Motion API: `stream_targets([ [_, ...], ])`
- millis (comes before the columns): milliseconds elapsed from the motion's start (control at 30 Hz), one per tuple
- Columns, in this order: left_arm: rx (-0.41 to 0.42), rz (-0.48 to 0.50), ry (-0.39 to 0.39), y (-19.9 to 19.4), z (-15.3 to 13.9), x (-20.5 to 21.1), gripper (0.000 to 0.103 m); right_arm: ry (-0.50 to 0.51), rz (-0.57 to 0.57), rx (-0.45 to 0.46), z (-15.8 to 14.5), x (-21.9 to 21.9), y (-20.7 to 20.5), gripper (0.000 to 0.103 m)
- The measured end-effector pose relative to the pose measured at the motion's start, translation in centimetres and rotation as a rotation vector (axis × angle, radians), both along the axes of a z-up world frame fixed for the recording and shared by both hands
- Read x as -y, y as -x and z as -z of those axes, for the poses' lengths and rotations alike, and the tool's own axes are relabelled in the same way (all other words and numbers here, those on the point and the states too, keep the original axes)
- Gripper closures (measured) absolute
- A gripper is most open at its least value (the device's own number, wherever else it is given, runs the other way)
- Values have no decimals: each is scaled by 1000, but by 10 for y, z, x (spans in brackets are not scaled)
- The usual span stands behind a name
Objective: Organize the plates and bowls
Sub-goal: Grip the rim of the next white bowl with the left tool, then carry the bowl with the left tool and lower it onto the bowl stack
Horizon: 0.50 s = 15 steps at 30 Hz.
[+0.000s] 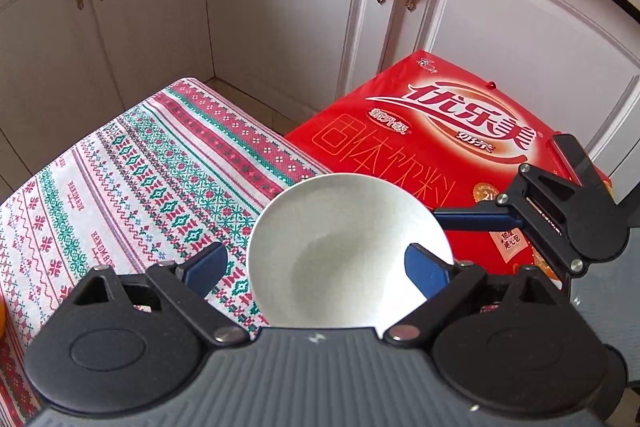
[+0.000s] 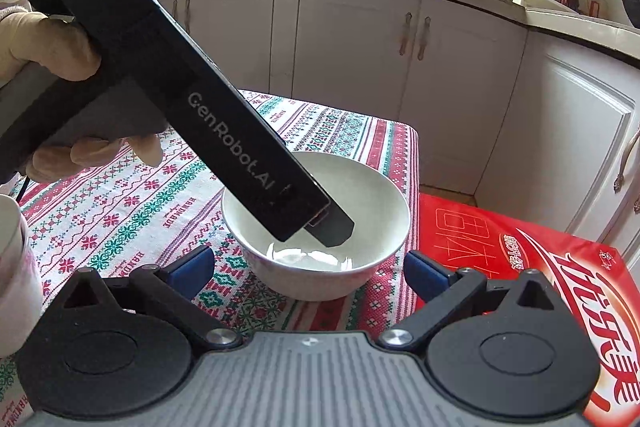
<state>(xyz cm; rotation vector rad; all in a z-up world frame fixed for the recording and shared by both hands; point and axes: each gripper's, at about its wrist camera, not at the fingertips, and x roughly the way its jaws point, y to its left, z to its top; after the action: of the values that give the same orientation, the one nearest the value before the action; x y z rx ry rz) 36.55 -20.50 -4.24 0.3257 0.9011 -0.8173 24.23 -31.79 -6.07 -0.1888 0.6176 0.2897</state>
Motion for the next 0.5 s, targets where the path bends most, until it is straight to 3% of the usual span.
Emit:
stream_targets([
  [233, -32, 20, 14, -4, 4, 4, 23, -15, 8, 9, 0, 4, -2, 7],
  [333, -28, 21, 14, -4, 4, 4, 25, -18, 1, 11, 0, 4, -2, 13],
  [500, -33, 17, 16, -5, 3, 3, 27, -19, 5, 10, 0, 3, -2, 13],
])
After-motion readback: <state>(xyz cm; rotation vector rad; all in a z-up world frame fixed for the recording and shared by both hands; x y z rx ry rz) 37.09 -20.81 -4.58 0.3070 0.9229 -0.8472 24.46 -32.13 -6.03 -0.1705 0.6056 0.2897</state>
